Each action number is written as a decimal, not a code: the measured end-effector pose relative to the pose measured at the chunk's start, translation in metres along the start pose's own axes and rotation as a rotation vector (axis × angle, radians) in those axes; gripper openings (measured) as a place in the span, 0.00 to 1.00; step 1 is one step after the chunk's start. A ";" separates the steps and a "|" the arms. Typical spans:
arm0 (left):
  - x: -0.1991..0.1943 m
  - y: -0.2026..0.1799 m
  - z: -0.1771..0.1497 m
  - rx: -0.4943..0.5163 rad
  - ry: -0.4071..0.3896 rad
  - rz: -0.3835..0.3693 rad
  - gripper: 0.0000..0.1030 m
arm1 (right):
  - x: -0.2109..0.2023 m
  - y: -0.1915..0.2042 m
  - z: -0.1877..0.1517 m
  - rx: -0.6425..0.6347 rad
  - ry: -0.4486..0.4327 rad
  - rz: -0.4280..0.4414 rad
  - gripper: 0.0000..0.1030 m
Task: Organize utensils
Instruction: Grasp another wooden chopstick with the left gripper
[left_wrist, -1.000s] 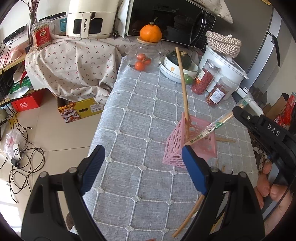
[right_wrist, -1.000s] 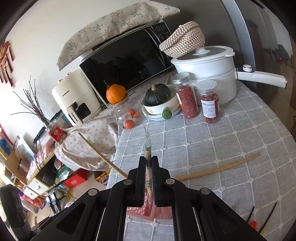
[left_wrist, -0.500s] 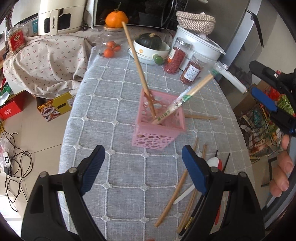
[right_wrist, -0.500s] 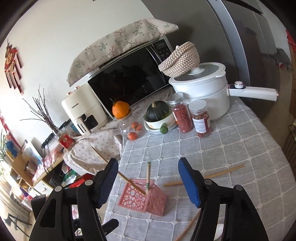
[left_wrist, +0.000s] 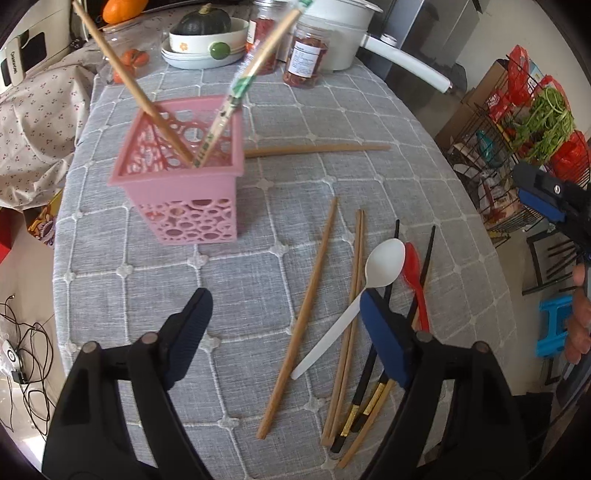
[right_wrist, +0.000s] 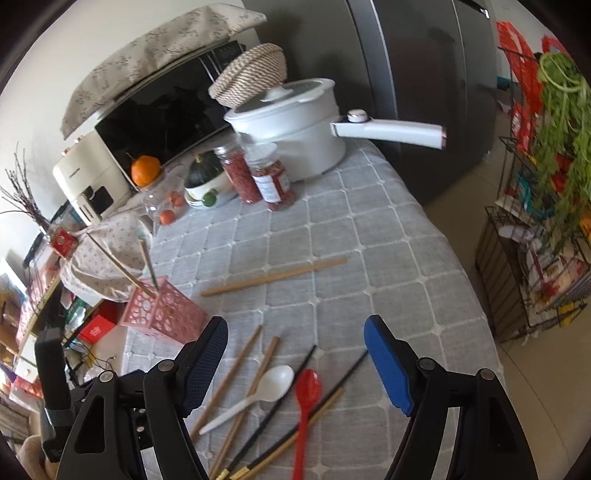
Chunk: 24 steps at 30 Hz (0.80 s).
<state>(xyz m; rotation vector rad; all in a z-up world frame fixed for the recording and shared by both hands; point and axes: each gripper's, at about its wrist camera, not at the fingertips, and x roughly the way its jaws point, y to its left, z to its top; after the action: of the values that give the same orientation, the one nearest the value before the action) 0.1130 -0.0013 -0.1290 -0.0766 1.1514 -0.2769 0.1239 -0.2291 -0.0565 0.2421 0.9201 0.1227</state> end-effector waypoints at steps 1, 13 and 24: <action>0.006 -0.003 0.001 0.007 0.013 -0.017 0.56 | 0.002 -0.008 -0.002 0.009 0.022 -0.020 0.75; 0.063 -0.040 0.015 0.128 0.075 0.101 0.34 | 0.014 -0.062 -0.026 0.101 0.169 -0.027 0.75; 0.073 -0.038 0.023 0.128 0.074 0.114 0.32 | 0.012 -0.074 -0.031 0.113 0.188 -0.044 0.75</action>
<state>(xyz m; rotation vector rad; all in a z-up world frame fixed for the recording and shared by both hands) 0.1548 -0.0583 -0.1771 0.1129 1.2040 -0.2529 0.1063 -0.2933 -0.1026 0.3183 1.1206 0.0533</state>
